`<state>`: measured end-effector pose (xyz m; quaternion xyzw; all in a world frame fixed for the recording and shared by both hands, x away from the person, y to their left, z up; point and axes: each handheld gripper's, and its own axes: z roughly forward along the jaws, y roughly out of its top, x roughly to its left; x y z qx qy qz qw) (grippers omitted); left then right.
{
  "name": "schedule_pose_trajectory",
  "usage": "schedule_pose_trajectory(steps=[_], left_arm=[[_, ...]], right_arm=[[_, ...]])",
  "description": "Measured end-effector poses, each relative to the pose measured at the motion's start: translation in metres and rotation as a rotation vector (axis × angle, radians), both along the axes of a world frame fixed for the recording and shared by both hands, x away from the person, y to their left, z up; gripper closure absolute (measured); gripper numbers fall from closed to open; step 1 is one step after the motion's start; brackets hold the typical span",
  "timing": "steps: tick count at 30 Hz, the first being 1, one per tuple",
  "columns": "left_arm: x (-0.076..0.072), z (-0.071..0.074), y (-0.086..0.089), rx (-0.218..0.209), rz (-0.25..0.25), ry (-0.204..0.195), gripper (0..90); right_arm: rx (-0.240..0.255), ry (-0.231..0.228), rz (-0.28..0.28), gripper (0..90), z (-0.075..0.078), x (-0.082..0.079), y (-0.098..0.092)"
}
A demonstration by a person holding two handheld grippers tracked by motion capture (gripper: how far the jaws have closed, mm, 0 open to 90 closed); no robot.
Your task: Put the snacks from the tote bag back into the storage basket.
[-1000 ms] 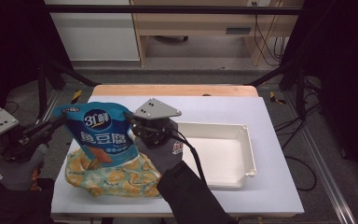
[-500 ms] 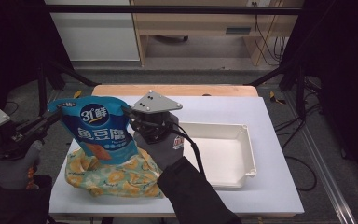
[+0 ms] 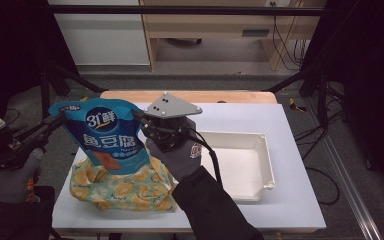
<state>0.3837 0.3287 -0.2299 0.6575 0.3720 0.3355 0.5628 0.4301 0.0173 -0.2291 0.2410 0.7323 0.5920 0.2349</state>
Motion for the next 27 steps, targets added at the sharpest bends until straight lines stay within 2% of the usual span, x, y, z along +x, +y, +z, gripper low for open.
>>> schedule_pose_trajectory(steps=[13, 27], left_arm=[[0.001, 0.005, -0.018, -0.004, -0.035, -0.006, 90.0], [0.007, 0.005, -0.046, -0.002, -0.082, 0.0, 90.0]], right_arm=[[0.007, -0.011, -0.02, 90.0, 0.006, -0.005, -0.02], [0.014, -0.01, -0.053, 90.0, 0.006, -0.009, -0.05]])
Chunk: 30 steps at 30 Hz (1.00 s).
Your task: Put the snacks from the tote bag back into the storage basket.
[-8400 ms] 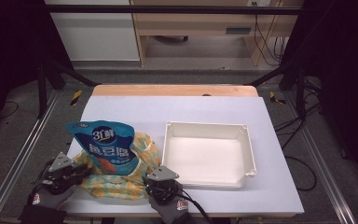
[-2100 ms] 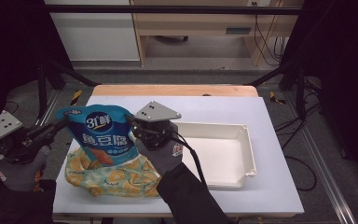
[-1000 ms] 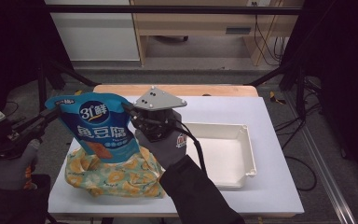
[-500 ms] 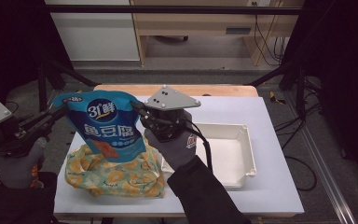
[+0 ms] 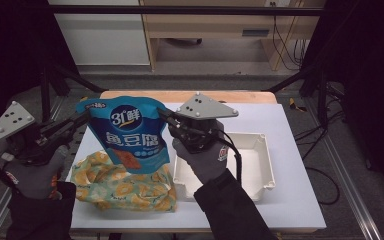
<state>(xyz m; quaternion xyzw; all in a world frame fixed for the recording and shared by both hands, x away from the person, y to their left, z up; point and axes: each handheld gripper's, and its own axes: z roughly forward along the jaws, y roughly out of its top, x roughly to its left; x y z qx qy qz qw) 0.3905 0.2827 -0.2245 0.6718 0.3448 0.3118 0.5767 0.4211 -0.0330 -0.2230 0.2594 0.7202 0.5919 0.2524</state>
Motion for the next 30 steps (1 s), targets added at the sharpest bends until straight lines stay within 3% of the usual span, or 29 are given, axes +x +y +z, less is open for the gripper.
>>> schedule_pose_trajectory(steps=[10, 11, 12, 14, 17, 30], left_arm=[[0.004, 0.0, -0.019, 0.003, -0.031, 0.002, 90.0], [0.005, 0.001, -0.021, 0.01, -0.035, -0.013, 90.0], [0.005, 0.0, -0.023, 0.003, -0.037, 0.002, 90.0], [0.006, 0.001, -0.026, 0.008, -0.043, -0.014, 90.0], [0.006, 0.001, -0.032, 0.012, -0.052, 0.001, 90.0], [0.009, 0.001, -0.056, 0.018, -0.086, -0.003, 90.0]], right_arm=[[0.003, 0.003, -0.024, 90.0, -0.001, -0.004, -0.022], [0.002, 0.002, -0.025, 90.0, 0.0, -0.005, -0.024], [0.003, 0.0, -0.029, 90.0, 0.0, -0.005, -0.026], [0.003, -0.001, -0.034, 90.0, 0.001, -0.006, -0.029], [0.004, -0.003, -0.044, 90.0, 0.0, -0.007, -0.035], [0.021, 0.002, -0.077, 90.0, -0.002, -0.012, -0.06]])
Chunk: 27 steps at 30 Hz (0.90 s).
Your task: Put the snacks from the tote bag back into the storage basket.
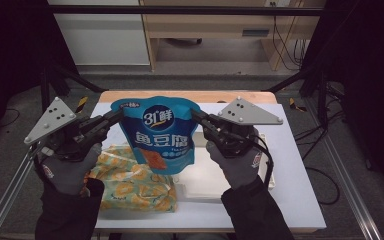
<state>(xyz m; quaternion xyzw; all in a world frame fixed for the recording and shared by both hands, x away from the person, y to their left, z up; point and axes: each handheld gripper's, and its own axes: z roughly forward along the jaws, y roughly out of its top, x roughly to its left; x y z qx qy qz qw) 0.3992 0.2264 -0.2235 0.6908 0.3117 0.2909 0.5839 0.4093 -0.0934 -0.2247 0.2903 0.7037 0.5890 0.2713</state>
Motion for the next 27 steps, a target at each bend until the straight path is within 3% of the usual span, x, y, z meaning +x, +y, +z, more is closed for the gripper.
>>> schedule_pose_trajectory(steps=[27], left_arm=[[0.007, -0.005, -0.057, 0.031, -0.088, -0.012, 90.0]], right_arm=[[0.023, 0.001, -0.081, 90.0, -0.008, -0.014, -0.057]])
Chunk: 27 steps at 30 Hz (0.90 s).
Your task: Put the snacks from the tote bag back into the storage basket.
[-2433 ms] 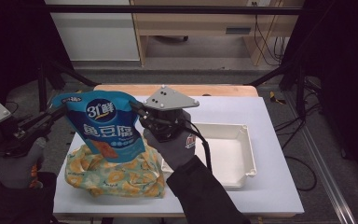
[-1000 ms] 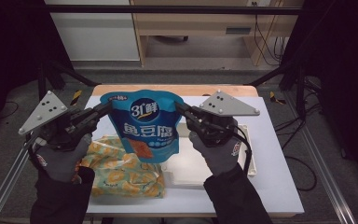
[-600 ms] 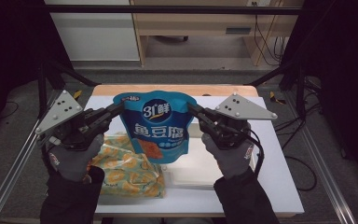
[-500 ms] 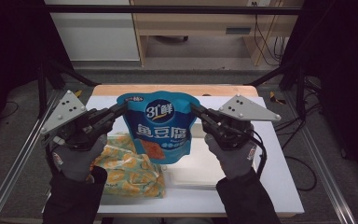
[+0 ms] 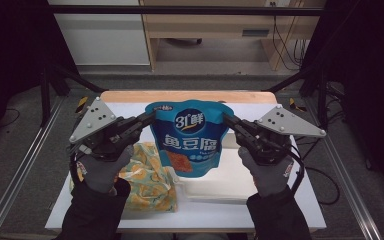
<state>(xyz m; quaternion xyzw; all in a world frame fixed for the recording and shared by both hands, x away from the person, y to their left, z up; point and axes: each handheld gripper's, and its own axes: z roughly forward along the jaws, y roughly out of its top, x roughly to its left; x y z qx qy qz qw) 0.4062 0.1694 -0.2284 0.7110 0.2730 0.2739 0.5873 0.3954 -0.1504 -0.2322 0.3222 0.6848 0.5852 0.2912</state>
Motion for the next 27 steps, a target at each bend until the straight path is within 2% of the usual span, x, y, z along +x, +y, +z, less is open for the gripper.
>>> schedule_pose_trajectory(steps=[2, 15, 27], left_arm=[[0.0, -0.001, -0.003, 0.001, -0.007, 0.013, 90.0], [0.006, -0.01, -0.028, 0.021, -0.044, 0.028, 90.0], [0.012, -0.027, -0.04, 0.042, -0.06, 0.052, 90.0]], right_arm=[[-0.001, 0.0, -0.007, 90.0, -0.001, -0.001, -0.004], [0.012, 0.016, -0.046, 90.0, -0.013, -0.003, -0.027], [0.009, 0.034, -0.065, 90.0, -0.029, -0.004, -0.039]])
